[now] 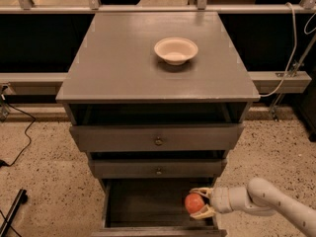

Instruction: Place apple into bottom drawer

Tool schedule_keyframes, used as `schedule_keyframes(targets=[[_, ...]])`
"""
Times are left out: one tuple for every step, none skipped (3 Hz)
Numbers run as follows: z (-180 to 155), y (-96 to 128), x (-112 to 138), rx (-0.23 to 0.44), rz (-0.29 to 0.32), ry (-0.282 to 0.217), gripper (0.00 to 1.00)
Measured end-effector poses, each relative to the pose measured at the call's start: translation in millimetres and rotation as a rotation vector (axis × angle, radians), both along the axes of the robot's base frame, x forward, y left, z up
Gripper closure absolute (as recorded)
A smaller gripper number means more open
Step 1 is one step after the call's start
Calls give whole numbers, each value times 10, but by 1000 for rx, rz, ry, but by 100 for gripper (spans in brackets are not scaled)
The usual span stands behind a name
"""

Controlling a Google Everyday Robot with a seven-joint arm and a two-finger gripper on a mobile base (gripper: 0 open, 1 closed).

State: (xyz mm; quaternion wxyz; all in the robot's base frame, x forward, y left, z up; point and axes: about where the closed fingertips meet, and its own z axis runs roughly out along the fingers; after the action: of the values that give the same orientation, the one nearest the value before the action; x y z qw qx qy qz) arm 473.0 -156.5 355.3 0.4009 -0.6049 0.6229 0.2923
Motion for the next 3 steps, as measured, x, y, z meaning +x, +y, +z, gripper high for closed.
schedule_keyframes(targets=[[-33, -5, 0, -8, -1, 0, 100], [-267, 98, -11, -20, 5, 15, 100], [-523, 229, 13, -36, -4, 41, 100]])
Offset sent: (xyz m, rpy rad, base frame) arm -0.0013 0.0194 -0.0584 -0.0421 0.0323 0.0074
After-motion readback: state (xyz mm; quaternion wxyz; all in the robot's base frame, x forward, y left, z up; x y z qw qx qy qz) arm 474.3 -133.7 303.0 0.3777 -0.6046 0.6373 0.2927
